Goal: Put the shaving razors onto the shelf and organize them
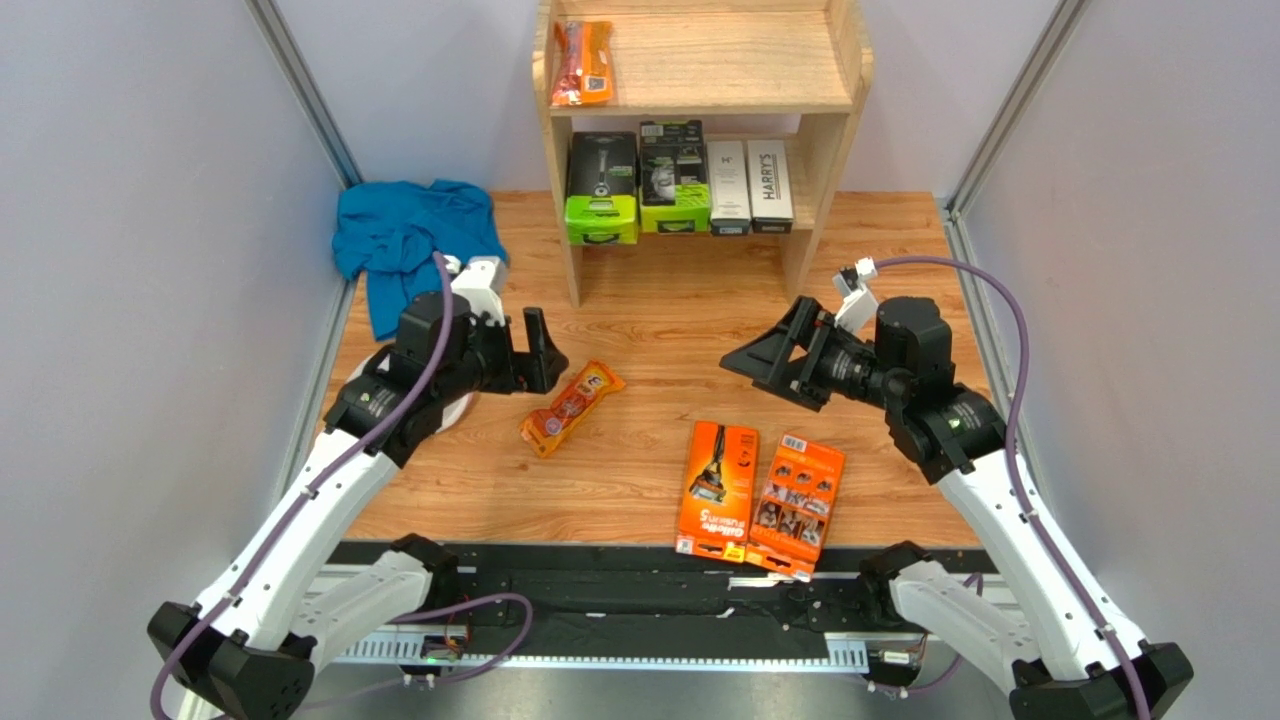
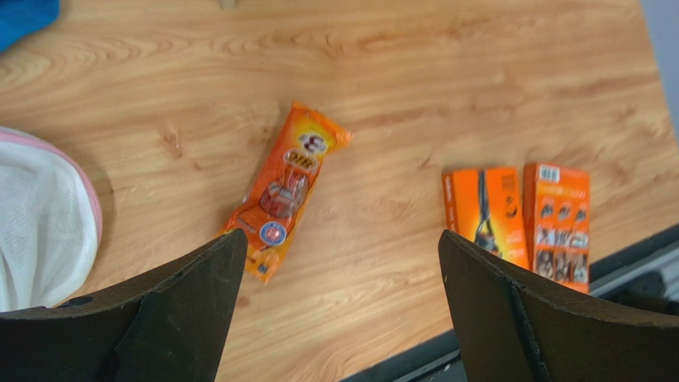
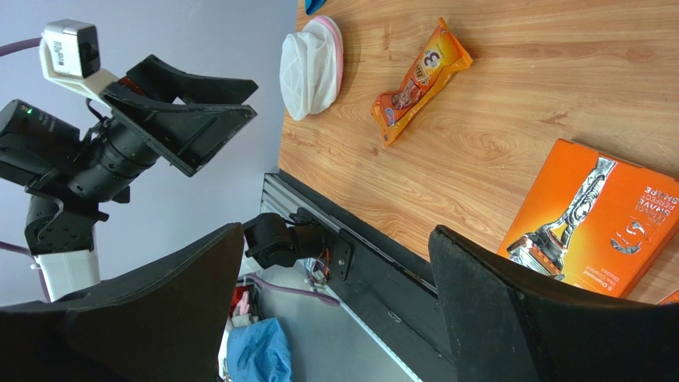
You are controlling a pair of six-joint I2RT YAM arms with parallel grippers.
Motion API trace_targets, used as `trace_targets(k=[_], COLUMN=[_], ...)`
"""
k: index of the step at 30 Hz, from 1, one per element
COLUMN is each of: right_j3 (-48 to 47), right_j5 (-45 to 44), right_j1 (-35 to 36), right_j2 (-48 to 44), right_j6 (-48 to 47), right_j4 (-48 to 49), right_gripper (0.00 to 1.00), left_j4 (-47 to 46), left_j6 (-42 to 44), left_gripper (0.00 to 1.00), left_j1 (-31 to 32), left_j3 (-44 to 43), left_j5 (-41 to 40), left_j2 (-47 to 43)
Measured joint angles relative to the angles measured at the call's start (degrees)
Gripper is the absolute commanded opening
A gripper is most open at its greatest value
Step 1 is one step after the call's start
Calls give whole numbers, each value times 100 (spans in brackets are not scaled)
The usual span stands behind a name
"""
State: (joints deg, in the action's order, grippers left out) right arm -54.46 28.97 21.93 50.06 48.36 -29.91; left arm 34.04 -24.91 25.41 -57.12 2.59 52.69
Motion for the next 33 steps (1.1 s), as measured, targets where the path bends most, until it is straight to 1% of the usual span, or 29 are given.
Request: trace_targets(k=[3, 5, 12, 16, 26, 29, 30, 32, 33], right_j3=[72, 129, 433, 595, 688, 741, 761, 791, 800], right_j5=[-4, -4, 2, 4, 20, 42, 48, 52, 55], right_j1=[0, 0, 0, 0, 0, 0, 0, 0, 0], right_j2=[-44, -46, -46, -57, -57, -57, -57, -57, -61], right_j6=[0, 0, 24, 44, 87, 105, 109, 125, 129], right_j4=[-7, -4, 17, 37, 125, 188, 192, 192, 195], right_gripper=[91, 91, 91, 91, 91, 91, 91, 91, 91], left_j4=[162, 181, 223, 341, 595, 717, 743, 811, 846], left_j6=[284, 437, 876, 1071, 1224, 1224, 1220, 1209, 1213], left_gripper=[99, 97, 97, 97, 92, 84, 71, 54, 40], left_j1=[0, 2, 195, 409, 560, 691, 719, 761, 778], left_j3=[35, 0, -214, -527, -1255, -1403, -1419, -1421, -1421], left_j5=[192, 278, 299, 81, -546, -774, -811, -852, -863], left_j2=[160, 437, 2218, 3110, 4710, 5141, 5233, 5372, 5416])
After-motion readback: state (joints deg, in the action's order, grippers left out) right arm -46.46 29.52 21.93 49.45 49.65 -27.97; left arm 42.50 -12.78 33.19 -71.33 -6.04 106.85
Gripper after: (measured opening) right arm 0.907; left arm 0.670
